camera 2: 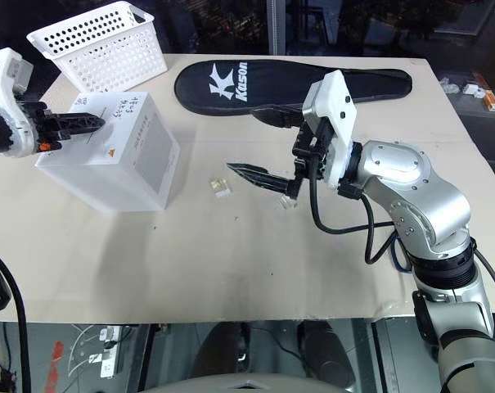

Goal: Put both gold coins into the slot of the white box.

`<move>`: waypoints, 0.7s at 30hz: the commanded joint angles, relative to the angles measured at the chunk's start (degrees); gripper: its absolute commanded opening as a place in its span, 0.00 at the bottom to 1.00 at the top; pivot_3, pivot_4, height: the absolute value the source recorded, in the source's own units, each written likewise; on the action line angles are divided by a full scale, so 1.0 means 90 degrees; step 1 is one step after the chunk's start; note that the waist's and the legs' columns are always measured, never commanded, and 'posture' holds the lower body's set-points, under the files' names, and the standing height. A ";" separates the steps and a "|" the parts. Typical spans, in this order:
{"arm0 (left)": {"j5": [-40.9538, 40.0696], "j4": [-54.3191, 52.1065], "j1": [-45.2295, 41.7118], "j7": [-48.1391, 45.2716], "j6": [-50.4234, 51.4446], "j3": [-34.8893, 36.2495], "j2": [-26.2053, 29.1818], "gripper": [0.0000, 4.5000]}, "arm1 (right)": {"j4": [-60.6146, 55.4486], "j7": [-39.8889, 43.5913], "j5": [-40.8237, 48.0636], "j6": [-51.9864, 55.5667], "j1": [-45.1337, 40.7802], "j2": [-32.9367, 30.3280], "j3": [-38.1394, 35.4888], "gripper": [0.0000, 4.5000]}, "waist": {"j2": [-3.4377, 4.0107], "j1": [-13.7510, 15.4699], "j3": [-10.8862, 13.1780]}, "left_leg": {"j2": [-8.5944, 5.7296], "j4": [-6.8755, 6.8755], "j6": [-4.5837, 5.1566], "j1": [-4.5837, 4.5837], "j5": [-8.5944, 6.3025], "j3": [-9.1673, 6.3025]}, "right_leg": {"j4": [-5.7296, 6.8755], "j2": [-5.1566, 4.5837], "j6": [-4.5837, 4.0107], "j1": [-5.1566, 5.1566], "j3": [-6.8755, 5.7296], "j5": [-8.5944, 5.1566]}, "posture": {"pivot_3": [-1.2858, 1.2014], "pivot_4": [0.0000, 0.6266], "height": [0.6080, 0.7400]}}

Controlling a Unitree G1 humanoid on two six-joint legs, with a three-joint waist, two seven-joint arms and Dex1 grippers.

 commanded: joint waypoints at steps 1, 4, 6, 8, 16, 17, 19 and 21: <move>-0.0609 -0.1319 0.0362 -0.0638 -0.0522 0.1005 -0.0064 0.60 | -0.0054 -0.0390 -0.0139 0.0393 0.0028 0.0055 0.0104 1.00 | 0.0000 -0.0002 0.0000 | 0.0000 0.0000 0.0000 0.0000 0.0000 0.0003 | -0.0001 -0.0002 0.0000 0.0000 0.0003 0.0000 | 0.52 0.24 0.90; -0.1086 -0.2690 0.1376 -0.1253 -0.1116 0.1683 -0.0384 0.60 | 0.0417 -0.1032 -0.0716 0.0757 0.0027 0.0414 0.0632 1.00 | -0.0002 -0.0018 -0.0003 | 0.0000 0.0001 -0.0026 0.0003 0.0015 0.0011 | -0.0003 -0.0005 0.0000 0.0001 0.0011 0.0000 | 0.52 0.24 0.90; -0.1498 -0.3376 0.2111 -0.1677 -0.1268 0.2121 -0.0559 0.60 | 0.0774 -0.1347 -0.0995 0.0878 0.0062 0.0799 0.0948 1.00 | -0.0002 -0.0033 -0.0003 | 0.0002 0.0002 -0.0028 0.0005 0.0016 0.0012 | 0.0004 -0.0003 -0.0001 0.0000 0.0013 0.0001 | 0.52 0.24 0.90; -0.1827 -0.3909 0.2670 -0.1799 -0.1404 0.2330 -0.0760 0.60 | 0.1126 -0.1520 -0.1357 0.0781 0.0099 0.1110 0.1299 1.00 | -0.0003 -0.0021 -0.0003 | 0.0002 0.0000 -0.0027 0.0006 0.0016 0.0010 | 0.0010 -0.0001 -0.0002 -0.0003 0.0012 0.0000 | 0.52 0.24 0.90; -0.1925 -0.4948 0.4783 -0.1847 -0.2281 0.2723 -0.1330 0.60 | 0.2316 -0.1903 -0.2118 0.0419 0.0117 0.2145 0.1668 1.00 | -0.0012 0.0007 -0.0011 | 0.0001 0.0005 -0.0014 0.0006 0.0008 0.0001 | 0.0004 -0.0002 -0.0001 0.0004 0.0005 0.0002 | 0.52 0.24 0.90; -0.1582 -0.5131 0.5312 -0.1988 -0.2642 0.2743 -0.1414 0.60 | 0.2531 -0.1948 -0.2143 0.0402 0.0063 0.2382 0.1702 1.00 | -0.0012 -0.0018 -0.0012 | 0.0001 0.0005 -0.0012 0.0009 0.0007 0.0004 | 0.0004 -0.0003 -0.0001 0.0007 0.0009 0.0002 | 0.52 0.24 0.90; -0.1075 -0.5302 0.5945 -0.2170 -0.3351 0.2705 -0.1527 0.60 | 0.2886 -0.1954 -0.2311 0.0280 -0.0031 0.2644 0.1816 1.00 | -0.0014 -0.0068 -0.0013 | 0.0002 -0.0003 -0.0015 0.0019 0.0008 0.0014 | 0.0003 0.0000 -0.0003 0.0007 0.0020 0.0002 | 0.52 0.24 0.90; -0.0857 -0.5227 0.6269 -0.2379 -0.3874 0.2653 -0.1619 0.60 | 0.3162 -0.1895 -0.2458 0.0105 -0.0099 0.2783 0.1836 1.00 | -0.0014 -0.0024 -0.0013 | 0.0005 -0.0006 -0.0016 0.0015 0.0009 0.0004 | 0.0005 0.0003 -0.0005 0.0002 0.0008 0.0002 | 0.52 0.24 0.90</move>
